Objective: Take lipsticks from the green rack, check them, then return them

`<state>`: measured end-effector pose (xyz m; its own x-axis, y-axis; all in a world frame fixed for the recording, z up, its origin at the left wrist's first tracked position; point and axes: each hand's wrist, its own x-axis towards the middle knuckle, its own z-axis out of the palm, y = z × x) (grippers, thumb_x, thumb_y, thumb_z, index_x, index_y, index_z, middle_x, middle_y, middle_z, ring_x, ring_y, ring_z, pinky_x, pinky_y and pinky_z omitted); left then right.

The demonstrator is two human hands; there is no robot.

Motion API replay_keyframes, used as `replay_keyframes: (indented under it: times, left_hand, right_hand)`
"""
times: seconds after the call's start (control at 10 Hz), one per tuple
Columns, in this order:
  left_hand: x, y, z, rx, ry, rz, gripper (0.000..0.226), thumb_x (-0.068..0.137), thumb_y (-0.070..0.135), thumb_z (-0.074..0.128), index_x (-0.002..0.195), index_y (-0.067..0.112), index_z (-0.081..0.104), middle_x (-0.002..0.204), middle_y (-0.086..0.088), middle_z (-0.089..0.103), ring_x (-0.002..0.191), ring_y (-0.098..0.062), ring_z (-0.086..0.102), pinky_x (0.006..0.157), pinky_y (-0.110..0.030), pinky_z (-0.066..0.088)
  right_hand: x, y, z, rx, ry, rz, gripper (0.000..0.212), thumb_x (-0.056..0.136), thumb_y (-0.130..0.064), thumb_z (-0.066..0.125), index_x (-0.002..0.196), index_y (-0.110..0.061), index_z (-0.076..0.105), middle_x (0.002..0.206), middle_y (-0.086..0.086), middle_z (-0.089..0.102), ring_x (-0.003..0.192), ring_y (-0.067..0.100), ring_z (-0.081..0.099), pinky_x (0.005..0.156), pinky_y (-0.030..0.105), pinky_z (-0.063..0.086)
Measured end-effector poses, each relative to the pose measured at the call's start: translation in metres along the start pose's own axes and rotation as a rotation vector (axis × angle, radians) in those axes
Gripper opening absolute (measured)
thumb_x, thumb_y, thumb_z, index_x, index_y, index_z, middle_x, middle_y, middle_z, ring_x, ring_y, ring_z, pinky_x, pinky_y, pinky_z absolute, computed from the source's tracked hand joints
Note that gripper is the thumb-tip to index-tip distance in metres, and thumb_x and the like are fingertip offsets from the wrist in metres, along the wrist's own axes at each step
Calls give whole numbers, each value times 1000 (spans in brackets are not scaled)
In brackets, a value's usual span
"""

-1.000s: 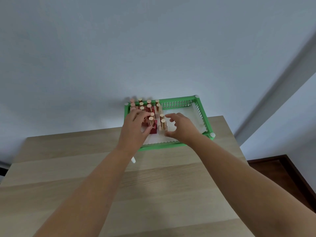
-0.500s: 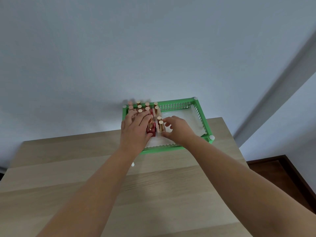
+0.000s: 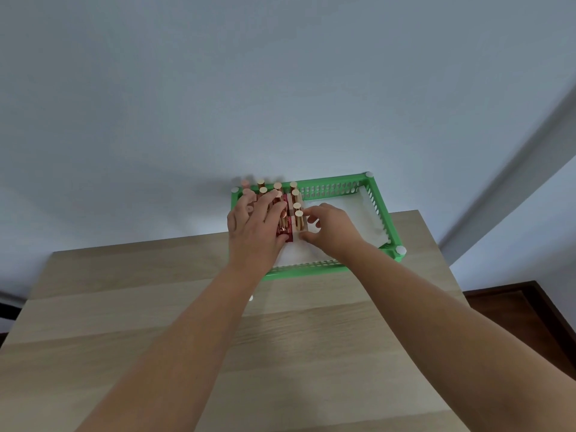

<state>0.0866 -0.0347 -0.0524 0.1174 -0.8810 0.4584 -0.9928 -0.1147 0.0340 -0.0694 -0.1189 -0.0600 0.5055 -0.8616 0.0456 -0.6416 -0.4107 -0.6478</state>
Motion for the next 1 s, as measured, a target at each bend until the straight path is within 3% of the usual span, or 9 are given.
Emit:
replay_keyframes:
  times: [0.5,0.9,1.0]
  left_hand:
    - [9,-3,13,56,34,-30,75,58,46,83,124,27,53,143,6,41,129,-30,32,97,-40,26]
    - [7,3,-5,43,-34,-80,71,63,49,79,126,29,53,149,4,37,133,-29,30,100,-42,27]
    - [-7,8,-27,-43,35,-131,66,72,50,72,131,30,49,151,7,35,133,-26,29,102,-42,29]
  right_hand:
    - [12,4,9,107,57,46,44,77,-23,75,119,-22,61,91,-8,59,80,7,53,74,18,40]
    - [5,-2,1,138,65,66,48,74,-22,78,119,-23,61,93,-3,64,83,9,56,83,28,51]
    - [-13,-11,-17,145,128,80,48,75,-23,78,119,-22,60,100,-2,66,88,10,59,86,29,53]
